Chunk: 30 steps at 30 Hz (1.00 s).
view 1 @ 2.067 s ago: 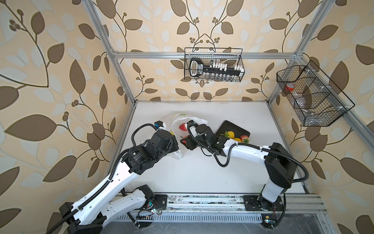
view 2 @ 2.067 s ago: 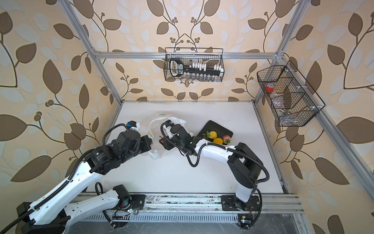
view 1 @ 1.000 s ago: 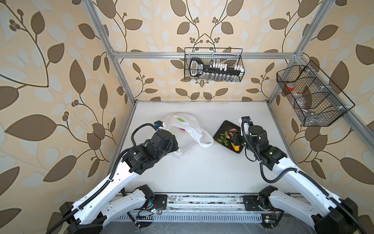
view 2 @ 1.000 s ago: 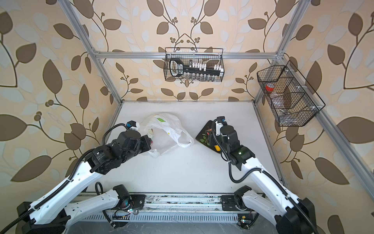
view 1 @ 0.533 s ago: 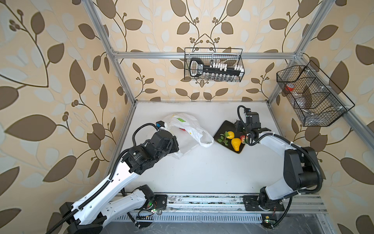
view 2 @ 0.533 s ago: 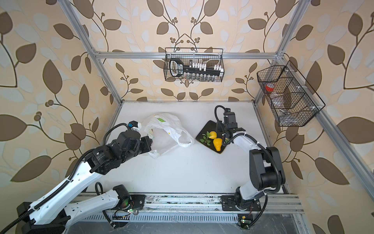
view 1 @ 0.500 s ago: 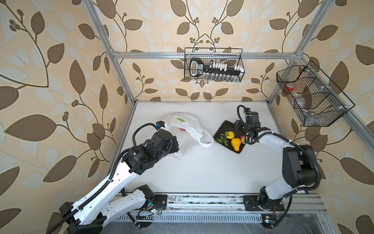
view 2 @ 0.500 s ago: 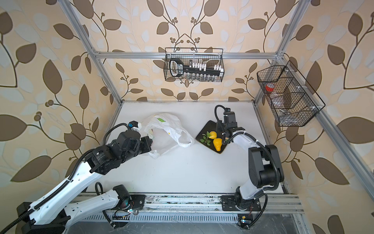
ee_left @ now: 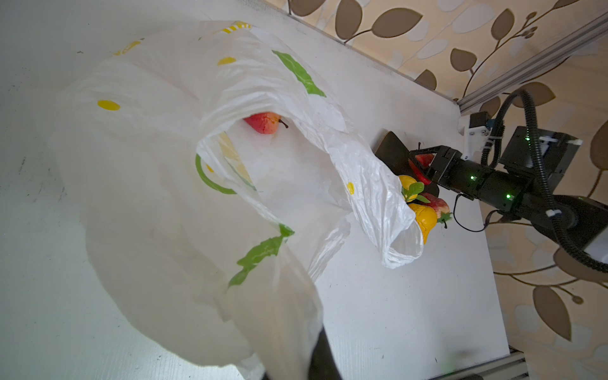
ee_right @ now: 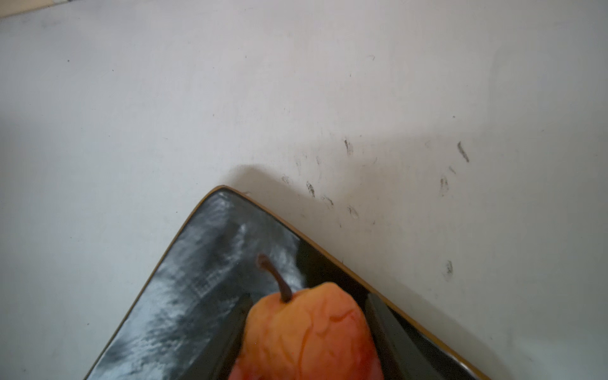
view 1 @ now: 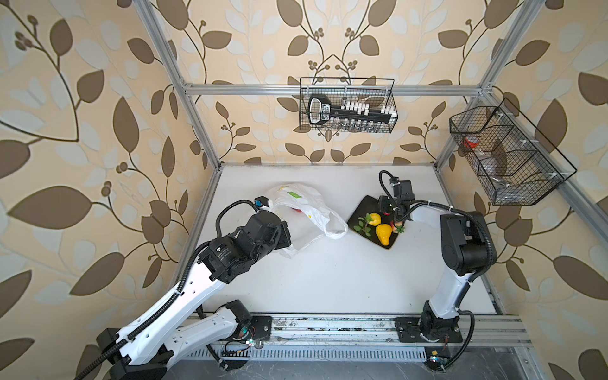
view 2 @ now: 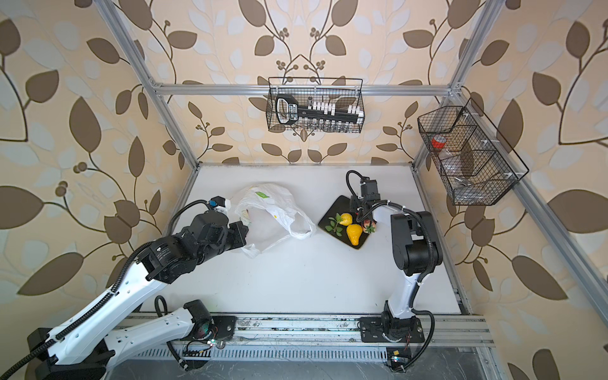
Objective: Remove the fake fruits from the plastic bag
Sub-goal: 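Lower the red pear onto the black mat with the right gripper, then open the right gripper and move it back into the bag mouth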
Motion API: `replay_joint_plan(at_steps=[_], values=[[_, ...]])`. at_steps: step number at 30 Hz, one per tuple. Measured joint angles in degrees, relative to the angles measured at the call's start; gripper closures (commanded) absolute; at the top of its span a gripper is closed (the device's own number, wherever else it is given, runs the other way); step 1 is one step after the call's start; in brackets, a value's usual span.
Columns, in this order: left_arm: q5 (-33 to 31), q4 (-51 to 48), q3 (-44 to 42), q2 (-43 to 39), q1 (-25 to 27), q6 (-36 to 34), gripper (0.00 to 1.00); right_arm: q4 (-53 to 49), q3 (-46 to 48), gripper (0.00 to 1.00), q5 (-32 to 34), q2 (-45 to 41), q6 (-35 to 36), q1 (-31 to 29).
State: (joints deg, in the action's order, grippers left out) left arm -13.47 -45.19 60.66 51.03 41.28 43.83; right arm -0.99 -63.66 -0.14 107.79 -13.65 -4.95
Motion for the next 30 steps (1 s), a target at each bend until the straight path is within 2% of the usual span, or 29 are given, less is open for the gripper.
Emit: replay_joint_plan(at_steps=[2, 7, 15, 20, 26, 30], values=[[0.0, -0.02, 0.0, 0.0, 0.0, 0.02, 1.0, -0.17, 0.0, 0.54, -0.31, 0.28, -0.02, 0.0], [-0.02, -0.07, 0.0, -0.02, 0.0, 0.02, 1.0, -1.16, 0.0, 0.38, -0.5, 0.61, 0.42, 0.0], [-0.04, -0.59, 0.0, -0.02, 0.0, 0.02, 1.0, -2.75, -0.02, 0.26, -0.55, -0.74, 1.22, 0.09], [-0.07, -0.68, 0.0, -0.02, 0.0, 0.02, 1.0, -4.63, 0.0, 0.25, -0.74, -7.63, 1.53, 0.17], [-0.46, -0.94, 0.0, -0.5, 0.0, 0.02, 1.0, -6.88, 0.0, 0.32, -3.61, -20.79, 1.66, -0.48], [-0.55, -0.96, 0.0, -1.07, 0.0, 0.04, 1.0, -7.15, 0.72, 0.37, -5.79, -30.1, 1.62, -7.48]])
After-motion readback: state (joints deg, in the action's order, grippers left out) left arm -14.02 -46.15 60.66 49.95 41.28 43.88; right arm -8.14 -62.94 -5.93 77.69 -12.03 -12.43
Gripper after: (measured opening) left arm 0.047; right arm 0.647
